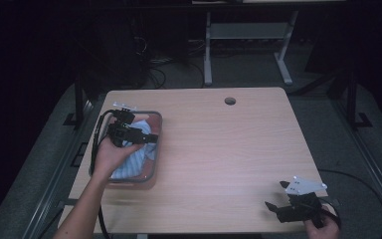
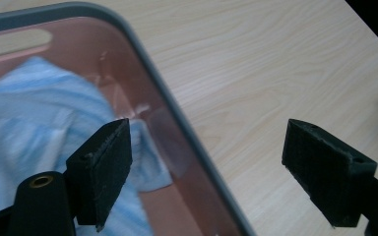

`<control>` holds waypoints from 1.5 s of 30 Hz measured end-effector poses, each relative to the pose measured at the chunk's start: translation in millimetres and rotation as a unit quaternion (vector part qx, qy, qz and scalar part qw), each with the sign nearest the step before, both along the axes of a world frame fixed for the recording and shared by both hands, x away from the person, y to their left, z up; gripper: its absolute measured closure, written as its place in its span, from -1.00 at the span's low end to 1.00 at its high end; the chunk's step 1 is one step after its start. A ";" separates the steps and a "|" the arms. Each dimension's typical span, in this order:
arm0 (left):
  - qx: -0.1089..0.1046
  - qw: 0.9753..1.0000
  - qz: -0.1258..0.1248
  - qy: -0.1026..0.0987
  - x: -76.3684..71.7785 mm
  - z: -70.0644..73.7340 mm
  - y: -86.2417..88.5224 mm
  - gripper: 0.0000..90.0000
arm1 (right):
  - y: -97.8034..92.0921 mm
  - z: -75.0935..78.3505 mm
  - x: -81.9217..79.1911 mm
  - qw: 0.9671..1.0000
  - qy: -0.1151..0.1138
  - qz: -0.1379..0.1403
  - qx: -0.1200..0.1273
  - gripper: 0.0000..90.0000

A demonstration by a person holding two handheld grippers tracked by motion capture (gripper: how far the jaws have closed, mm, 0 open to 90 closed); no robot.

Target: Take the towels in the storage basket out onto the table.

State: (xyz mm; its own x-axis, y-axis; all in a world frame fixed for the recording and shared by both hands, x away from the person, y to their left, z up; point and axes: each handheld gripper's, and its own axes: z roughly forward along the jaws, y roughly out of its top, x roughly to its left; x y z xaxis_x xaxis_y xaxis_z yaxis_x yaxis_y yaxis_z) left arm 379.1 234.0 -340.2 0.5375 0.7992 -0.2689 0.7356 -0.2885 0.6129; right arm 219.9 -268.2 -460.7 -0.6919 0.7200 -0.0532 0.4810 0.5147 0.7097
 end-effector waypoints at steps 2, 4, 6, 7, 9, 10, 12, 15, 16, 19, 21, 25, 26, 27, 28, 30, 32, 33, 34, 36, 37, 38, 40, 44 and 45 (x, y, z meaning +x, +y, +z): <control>0.004 1.000 0.016 0.001 0.2 -2.1 9.4 -0.58 | 0.6 0.4 0.0 1.000 -0.002 0.005 -0.007 -0.69; 0.002 1.000 0.026 0.001 1.0 -3.5 15.7 -0.58 | 1.3 0.8 -0.3 1.000 -0.003 0.005 -0.008 -0.69; 0.007 0.999 0.035 0.003 2.2 -5.7 20.7 -0.58 | 1.3 0.4 -0.3 1.000 -0.002 0.005 -0.008 -0.69; 0.011 0.999 0.041 0.004 3.1 -7.3 22.9 -0.58 | 1.5 0.1 -0.2 1.000 -0.001 0.005 -0.006 -0.69; 0.016 0.999 0.052 0.008 4.7 -11.1 28.1 -0.59 | 1.7 -0.1 -0.2 1.000 0.000 0.005 -0.005 -0.69; 0.017 0.998 0.054 0.009 5.4 -12.6 29.8 -0.59 | 1.7 0.0 -0.3 1.000 0.000 0.005 -0.006 -0.69; 0.017 0.998 0.058 0.014 6.4 -15.5 32.0 -0.57 | 1.5 0.4 -0.2 1.000 -0.002 0.006 -0.006 -0.69; 0.025 0.997 0.074 0.023 9.4 -23.5 37.3 -0.57 | 0.7 0.4 -0.2 1.000 -0.003 0.006 -0.006 -0.69; 0.025 0.997 0.074 0.023 9.4 -23.5 37.3 -0.57 | 0.7 0.4 -0.2 1.000 -0.003 0.006 -0.006 -0.69; 0.033 0.995 0.092 0.035 13.0 -31.7 41.5 -0.57 | 0.6 0.3 -0.3 1.000 -0.004 0.007 -0.008 -0.69; 0.049 0.994 0.093 0.041 14.8 -34.9 40.3 -0.57 | 1.4 0.8 -1.2 1.000 -0.002 0.004 -0.001 -0.69; 0.063 0.992 0.093 0.053 19.8 -40.5 35.6 -0.57 | 0.9 0.1 -0.8 1.000 -0.001 0.006 -0.002 -0.69; 0.068 0.991 0.096 0.062 23.7 -44.8 33.1 -0.57 | 1.1 0.0 -0.7 1.000 -0.001 0.006 -0.002 -0.69; 0.068 0.991 0.096 0.062 23.7 -44.8 33.1 -0.57 | 1.1 0.0 -0.7 1.000 -0.001 0.006 -0.002 -0.69; 0.086 0.989 0.094 0.074 27.0 -50.3 30.0 -0.57 | 1.2 0.4 -0.7 1.000 -0.004 0.009 -0.008 -0.69; 0.106 0.986 0.091 0.087 30.0 -56.3 25.3 -0.55 | 1.8 0.9 -1.2 1.000 -0.005 0.012 -0.007 -0.69; 0.122 0.984 0.086 0.094 32.1 -60.0 20.0 -0.52 | 1.7 0.7 -1.1 1.000 -0.005 0.012 -0.007 -0.69; 0.129 0.983 0.089 0.093 32.6 -61.7 17.1 -0.49 | 1.4 0.6 -0.9 1.000 -0.005 0.012 -0.008 -0.69; 0.139 0.982 0.088 0.094 33.2 -62.4 15.6 -0.46 | 1.4 0.5 -1.0 1.000 -0.003 0.012 -0.007 -0.69; 0.158 0.978 0.090 0.100 34.7 -65.9 13.0 -0.39 | 1.5 0.4 -1.0 1.000 -0.004 0.013 -0.007 -0.69; 0.167 0.976 0.091 0.105 35.2 -67.7 12.4 -0.34 | 1.9 0.5 -1.2 1.000 -0.005 0.013 -0.007 -0.69; 0.177 0.974 0.090 0.107 35.8 -69.6 11.5 -0.30 | 1.9 0.8 -1.3 1.000 -0.006 0.014 -0.009 -0.69; 0.185 0.973 0.087 0.109 36.2 -71.5 10.3 -0.25 | 2.1 1.3 -1.8 1.000 -0.006 0.015 -0.010 -0.69; 0.209 0.969 0.079 0.111 35.9 -75.3 3.7 -0.08 | 2.6 0.8 -1.8 1.000 -0.004 0.014 -0.008 -0.69; 0.213 0.967 0.081 0.110 36.0 -76.9 2.0 -0.04 | 3.1 0.8 -1.6 1.000 -0.005 0.015 -0.008 -0.69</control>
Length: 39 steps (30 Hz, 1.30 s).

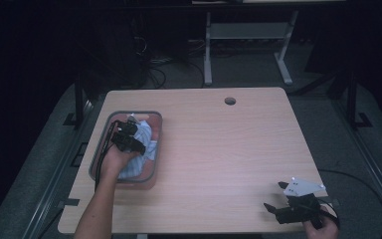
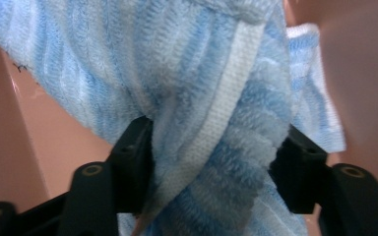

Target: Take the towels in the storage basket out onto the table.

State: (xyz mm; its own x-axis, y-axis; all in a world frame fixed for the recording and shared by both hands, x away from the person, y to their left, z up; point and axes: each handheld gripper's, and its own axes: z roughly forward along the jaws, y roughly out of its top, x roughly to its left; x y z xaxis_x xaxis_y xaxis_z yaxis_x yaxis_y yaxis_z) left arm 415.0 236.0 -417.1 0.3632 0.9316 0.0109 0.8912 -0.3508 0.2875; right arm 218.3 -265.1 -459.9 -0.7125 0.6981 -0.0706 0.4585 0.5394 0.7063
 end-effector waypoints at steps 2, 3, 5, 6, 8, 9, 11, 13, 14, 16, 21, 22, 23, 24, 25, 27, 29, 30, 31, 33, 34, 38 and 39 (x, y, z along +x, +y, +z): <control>0.001 1.000 0.001 0.002 0.3 -0.6 -0.3 0.04 | 0.9 0.3 -0.3 1.000 -0.002 0.002 0.002 -0.69; 0.001 1.000 0.001 0.002 0.3 -0.6 -0.3 0.07 | 1.1 0.5 -0.4 1.000 -0.003 0.002 0.000 -0.69; -0.002 1.000 0.003 0.003 0.4 -0.6 0.1 0.11 | 1.2 0.5 -0.4 1.000 -0.003 0.003 -0.001 -0.69; -0.008 1.000 0.002 0.002 -0.7 -1.0 1.9 0.13 | 1.4 0.2 -0.4 1.000 -0.002 0.001 0.002 -0.69; -0.018 1.000 0.002 -0.001 -1.6 -1.7 5.2 0.17 | 1.6 -0.3 0.0 1.000 -0.001 0.000 0.004 -0.69; -0.022 1.000 0.003 0.000 -2.1 -1.7 6.3 0.19 | 1.0 -0.3 0.5 1.000 -0.003 0.003 -0.002 -0.69; -0.032 0.999 0.004 -0.002 -3.2 -2.6 8.5 0.23 | 1.6 -0.4 0.7 1.000 -0.003 0.003 -0.003 -0.69; -0.036 0.999 0.003 0.000 -3.5 -2.3 10.3 0.28 | 3.2 -0.6 0.6 1.000 -0.002 0.000 0.002 -0.69; -0.040 0.999 0.006 0.003 -3.9 -2.2 10.5 0.30 | 3.5 -0.5 0.6 1.000 -0.002 0.000 0.002 -0.69; -0.040 0.999 0.006 0.003 -4.1 -2.0 10.6 0.33 | 3.7 -0.5 0.8 1.000 -0.004 0.002 -0.001 -0.69; -0.049 0.999 0.007 0.007 -6.0 -0.8 11.0 0.40 | 5.9 -0.7 0.3 1.000 -0.005 0.005 -0.002 -0.69; -0.051 0.999 0.007 0.009 -6.3 -0.5 11.5 0.41 | 6.1 -0.5 0.3 1.000 -0.005 0.004 -0.002 -0.69; -0.053 0.999 0.006 0.009 -6.7 -0.3 11.8 0.42 | 6.1 -0.4 0.3 1.000 -0.005 0.003 -0.001 -0.69; -0.054 0.999 0.005 0.009 -7.1 -0.1 12.0 0.43 | 5.8 -0.2 0.4 1.000 -0.006 0.003 -0.002 -0.69; -0.054 0.998 0.003 0.009 -7.5 0.4 12.2 0.44 | 5.5 -0.3 0.5 1.000 -0.007 0.003 -0.001 -0.69; -0.057 0.998 0.004 0.010 -8.1 0.9 12.3 0.46 | 5.3 -0.3 0.5 1.000 -0.007 0.002 -0.001 -0.69; -0.073 0.997 0.003 0.003 -12.4 6.3 13.8 0.48 | 4.7 -0.8 0.1 1.000 -0.005 -0.001 -0.001 -0.69; -0.078 0.997 -0.002 0.001 -13.8 8.2 15.0 0.49 | 4.5 -0.9 0.4 1.000 -0.006 -0.001 -0.001 -0.69; -0.081 0.997 -0.002 0.000 -15.0 9.4 15.5 0.49 | 4.4 -0.7 0.5 1.000 -0.005 -0.002 -0.001 -0.69; -0.093 0.996 -0.003 -0.006 -19.6 13.1 16.9 0.49 | 3.8 -0.3 0.8 1.000 -0.007 -0.002 -0.001 -0.69; -0.097 0.995 -0.006 -0.008 -21.0 14.3 17.7 0.49 | 3.6 -0.3 1.2 1.000 -0.008 -0.001 0.000 -0.69; -0.144 0.989 -0.005 -0.025 -31.1 22.0 23.5 0.49 | 4.9 -0.6 2.2 1.000 -0.009 0.001 -0.003 -0.69; -0.153 0.988 -0.007 -0.029 -33.9 24.1 25.1 0.49 | 5.3 -0.5 2.7 1.000 -0.010 0.002 -0.006 -0.69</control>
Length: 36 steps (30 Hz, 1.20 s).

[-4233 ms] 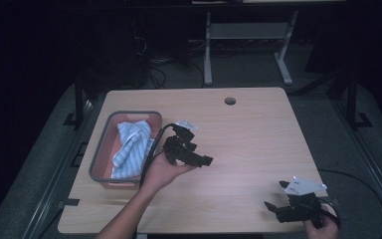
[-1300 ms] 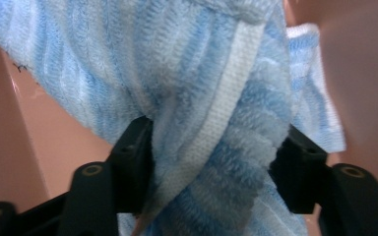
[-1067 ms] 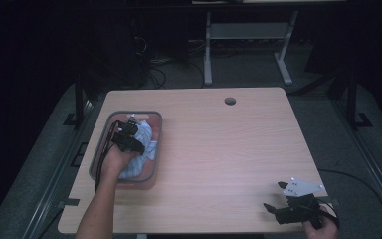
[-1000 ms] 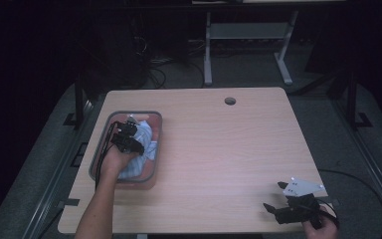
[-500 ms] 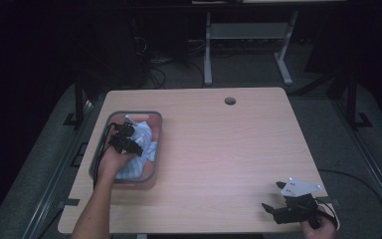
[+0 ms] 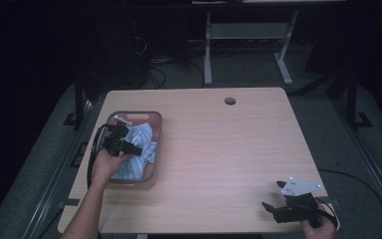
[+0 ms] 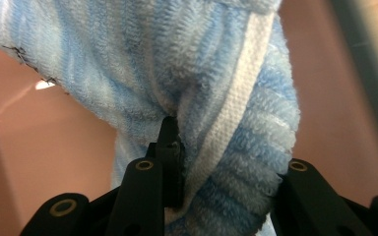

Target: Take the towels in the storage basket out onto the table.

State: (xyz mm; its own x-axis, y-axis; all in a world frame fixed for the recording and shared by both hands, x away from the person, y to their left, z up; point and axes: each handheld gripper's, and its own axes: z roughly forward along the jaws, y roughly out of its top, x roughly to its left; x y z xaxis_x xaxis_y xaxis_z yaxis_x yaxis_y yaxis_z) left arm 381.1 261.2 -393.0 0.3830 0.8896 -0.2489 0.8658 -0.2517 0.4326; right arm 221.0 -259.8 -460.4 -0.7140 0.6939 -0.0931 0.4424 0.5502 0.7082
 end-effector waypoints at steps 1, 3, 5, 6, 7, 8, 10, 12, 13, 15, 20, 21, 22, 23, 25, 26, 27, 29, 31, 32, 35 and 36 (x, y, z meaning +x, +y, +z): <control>-0.005 1.000 0.001 -0.005 -3.1 2.3 0.8 0.49 | 0.1 0.1 0.3 1.000 0.000 0.000 -0.001 -0.69; -0.014 1.000 0.001 -0.014 -8.1 6.7 3.5 0.49 | 0.3 0.3 0.6 1.000 0.001 -0.001 0.002 -0.69; -0.026 0.999 0.001 -0.021 -12.2 10.8 5.7 0.49 | 0.3 -0.3 1.3 1.000 0.002 0.000 0.001 -0.69; -0.033 0.999 0.001 -0.027 -14.8 13.8 7.3 0.49 | 0.7 -0.5 1.3 1.000 0.002 0.001 0.001 -0.69; -0.033 0.999 0.001 -0.027 -14.8 13.8 7.3 0.49 | 0.7 -0.5 1.3 1.000 0.002 0.001 0.001 -0.69; -0.037 0.999 0.003 -0.029 -16.5 15.8 8.3 0.49 | 1.0 -0.1 1.2 1.000 0.001 0.002 -0.002 -0.69; -0.046 0.998 0.001 -0.037 -20.0 20.6 11.1 0.49 | 0.9 0.5 1.1 1.000 0.000 0.001 -0.001 -0.69; -0.052 0.998 0.002 -0.040 -21.4 22.7 12.2 0.49 | -0.3 1.4 0.9 1.000 -0.003 0.000 -0.002 -0.69; -0.059 0.997 0.001 -0.044 -23.2 25.4 13.4 0.49 | -0.5 1.3 0.8 1.000 -0.002 -0.001 0.001 -0.69; -0.063 0.997 0.003 -0.044 -23.9 28.1 15.1 0.49 | -1.1 0.9 1.2 1.000 -0.002 -0.001 0.001 -0.69; -0.077 0.996 0.004 -0.050 -24.4 34.2 16.5 0.48 | -1.2 0.3 2.9 1.000 -0.002 0.002 -0.004 -0.69; -0.077 0.996 0.002 -0.052 -24.7 36.9 15.8 0.48 | -0.2 1.2 2.3 1.000 -0.002 0.001 -0.003 -0.69; -0.077 0.996 0.002 -0.052 -24.7 36.9 15.8 0.48 | -0.2 1.2 2.3 1.000 -0.002 0.001 -0.003 -0.69; -0.079 0.995 0.002 -0.056 -25.1 39.6 16.4 0.48 | -0.1 1.3 2.0 1.000 -0.001 0.000 0.000 -0.69; -0.085 0.994 0.006 -0.061 -25.6 42.6 17.7 0.48 | -1.0 0.6 2.4 1.000 -0.003 0.003 -0.004 -0.69; -0.088 0.994 0.008 -0.063 -25.9 44.0 18.4 0.48 | -1.0 0.8 2.0 1.000 -0.001 0.002 -0.002 -0.69; -0.088 0.994 0.008 -0.063 -25.9 44.0 18.4 0.48 | -1.2 1.2 2.0 1.000 -0.001 0.002 0.000 -0.69; -0.098 0.993 0.011 -0.071 -27.6 49.8 20.8 0.48 | -2.6 2.2 2.2 1.000 -0.006 0.000 0.000 -0.69; -0.097 0.993 0.008 -0.072 -28.6 54.2 21.3 0.48 | -3.0 2.9 1.5 1.000 -0.005 -0.003 0.003 -0.69; -0.096 0.993 0.008 -0.074 -29.0 56.6 21.6 0.48 | -3.4 2.8 1.5 1.000 -0.005 -0.003 0.003 -0.69; -0.101 0.991 0.009 -0.082 -30.5 64.3 22.6 0.48 | -3.2 2.4 1.1 1.000 -0.004 -0.002 0.002 -0.69; -0.101 0.991 0.009 -0.082 -30.5 64.3 22.6 0.48 | -4.5 2.6 2.1 1.000 -0.011 0.006 -0.009 -0.69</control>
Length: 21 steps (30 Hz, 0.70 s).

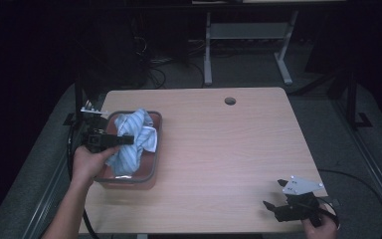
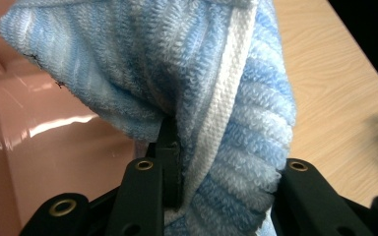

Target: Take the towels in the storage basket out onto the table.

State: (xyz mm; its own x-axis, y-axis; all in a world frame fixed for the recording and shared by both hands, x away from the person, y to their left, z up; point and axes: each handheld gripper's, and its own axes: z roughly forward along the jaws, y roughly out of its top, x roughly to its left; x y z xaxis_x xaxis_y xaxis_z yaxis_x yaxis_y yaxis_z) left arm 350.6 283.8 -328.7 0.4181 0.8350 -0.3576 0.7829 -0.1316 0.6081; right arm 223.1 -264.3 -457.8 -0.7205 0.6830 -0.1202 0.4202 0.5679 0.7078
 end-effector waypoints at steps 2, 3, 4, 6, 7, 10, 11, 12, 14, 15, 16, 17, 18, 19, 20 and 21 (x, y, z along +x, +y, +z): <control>-0.003 1.000 0.000 -0.010 -1.8 7.8 0.1 0.48 | 0.1 0.5 -0.2 1.000 -0.001 0.000 0.001 -0.69; -0.001 1.000 0.000 -0.012 -2.3 10.4 -0.3 0.48 | -0.2 0.7 -0.2 1.000 -0.001 -0.001 0.001 -0.69; -0.001 1.000 0.000 -0.012 -2.3 10.4 -0.3 0.48 | -0.4 0.9 -0.5 1.000 -0.001 -0.004 0.001 -0.69; 0.003 1.000 0.000 -0.017 -3.3 17.5 -1.2 0.48 | 1.1 0.9 -1.8 1.000 0.006 -0.013 0.016 -0.69; 0.003 1.000 0.000 -0.017 -3.3 17.5 -1.2 0.48 | 1.1 0.9 -1.8 1.000 0.006 -0.013 0.016 -0.69; 0.000 1.000 -0.001 -0.021 -4.1 23.2 -1.6 0.48 | -0.3 1.2 -1.3 1.000 0.002 -0.010 0.010 -0.69; 0.002 1.000 -0.002 -0.025 -4.6 26.8 -3.3 0.48 | -1.7 1.6 -0.8 1.000 -0.001 -0.006 0.005 -0.69; 0.000 1.000 -0.003 -0.025 -4.4 28.1 -4.1 0.48 | -2.8 1.9 -0.5 1.000 -0.003 -0.004 0.001 -0.69; 0.005 1.000 -0.007 -0.025 -3.8 30.3 -4.8 0.48 | -1.4 2.1 -1.9 1.000 0.003 -0.014 0.016 -0.69; 0.005 1.000 -0.007 -0.025 -3.8 30.3 -4.8 0.48 | -1.5 2.0 -2.2 1.000 0.005 -0.016 0.016 -0.69; 0.004 1.000 -0.007 -0.026 -3.6 32.0 -6.0 0.48 | -1.6 1.9 -2.2 1.000 0.005 -0.016 0.016 -0.69; 0.002 1.000 -0.008 -0.027 -3.6 33.3 -6.8 0.48 | -1.6 1.9 -2.2 1.000 0.005 -0.015 0.016 -0.69; 0.002 1.000 -0.008 -0.027 -3.6 33.3 -6.8 0.48 | -1.6 1.9 -2.2 1.000 0.005 -0.015 0.016 -0.69; -0.001 1.000 -0.008 -0.027 -3.4 34.5 -8.9 0.48 | -2.6 2.4 -1.8 1.000 0.002 -0.013 0.011 -0.69; -0.001 1.000 -0.008 -0.027 -3.4 34.5 -8.9 0.48 | -2.6 2.4 -1.8 1.000 0.002 -0.013 0.011 -0.69; 0.000 1.000 -0.012 -0.028 -2.9 36.3 -11.5 0.48 | -3.1 2.9 -1.7 1.000 0.001 -0.013 0.014 -0.69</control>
State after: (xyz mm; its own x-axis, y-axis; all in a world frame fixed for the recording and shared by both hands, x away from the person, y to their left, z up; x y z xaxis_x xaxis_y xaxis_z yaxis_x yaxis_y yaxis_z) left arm 347.7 272.3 -292.4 0.4577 0.8239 -0.3342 0.7447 -0.1499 0.6504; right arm 221.4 -267.3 -455.0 -0.7022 0.7050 -0.0998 0.4364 0.5369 0.7220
